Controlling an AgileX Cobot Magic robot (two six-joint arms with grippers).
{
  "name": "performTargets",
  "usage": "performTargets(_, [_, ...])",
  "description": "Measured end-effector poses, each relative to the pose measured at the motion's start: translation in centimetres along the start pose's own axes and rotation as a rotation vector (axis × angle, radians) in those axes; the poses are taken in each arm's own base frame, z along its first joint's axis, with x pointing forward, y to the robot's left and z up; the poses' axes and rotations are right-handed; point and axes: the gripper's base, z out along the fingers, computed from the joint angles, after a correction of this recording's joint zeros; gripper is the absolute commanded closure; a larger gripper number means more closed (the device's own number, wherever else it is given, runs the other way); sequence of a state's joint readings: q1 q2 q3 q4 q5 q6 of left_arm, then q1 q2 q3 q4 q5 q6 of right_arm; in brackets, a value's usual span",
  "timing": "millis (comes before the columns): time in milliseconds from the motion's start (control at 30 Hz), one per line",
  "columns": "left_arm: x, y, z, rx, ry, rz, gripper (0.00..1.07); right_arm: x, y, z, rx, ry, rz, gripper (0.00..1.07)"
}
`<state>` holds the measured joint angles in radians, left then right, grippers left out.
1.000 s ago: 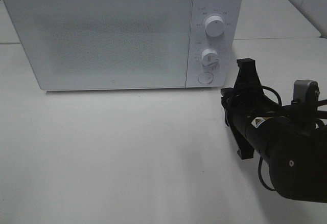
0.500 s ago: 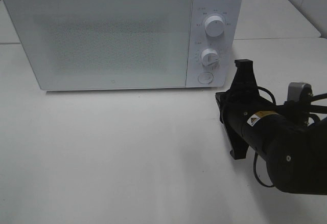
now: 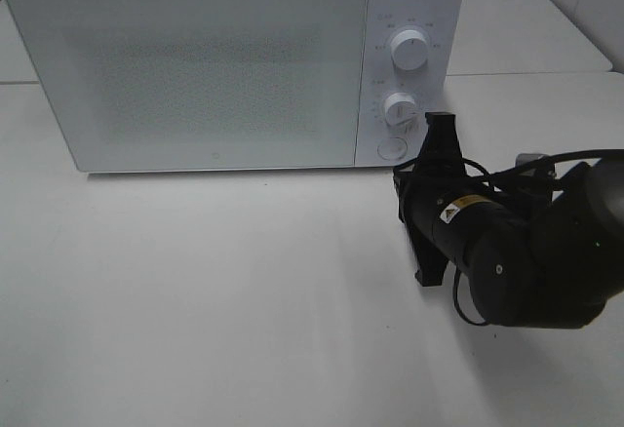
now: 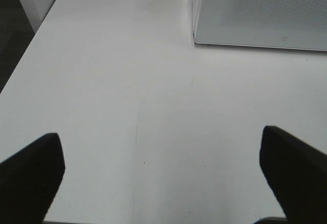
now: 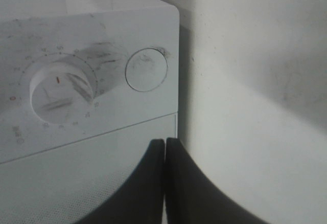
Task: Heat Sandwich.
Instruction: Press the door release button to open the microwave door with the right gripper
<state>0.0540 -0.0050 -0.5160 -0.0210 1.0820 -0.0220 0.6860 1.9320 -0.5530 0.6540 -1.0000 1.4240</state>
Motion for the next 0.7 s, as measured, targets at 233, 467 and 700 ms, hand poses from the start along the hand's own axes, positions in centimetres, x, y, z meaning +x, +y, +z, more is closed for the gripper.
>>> performTargets(233, [0.0,0.0,0.0,0.0,0.0,0.0,0.1,-0.5,0.6,2.6,-0.007,-0.012,0.011,1.07])
performTargets(467, [0.0,0.0,0.0,0.0,0.0,0.0,0.1,-1.1,1.0,4.2,0.001,-0.032,0.032,1.07])
performTargets(700, [0.0,0.0,0.0,0.0,0.0,0.0,0.1,-0.8,0.6,5.6,0.014,-0.033,0.034,1.07])
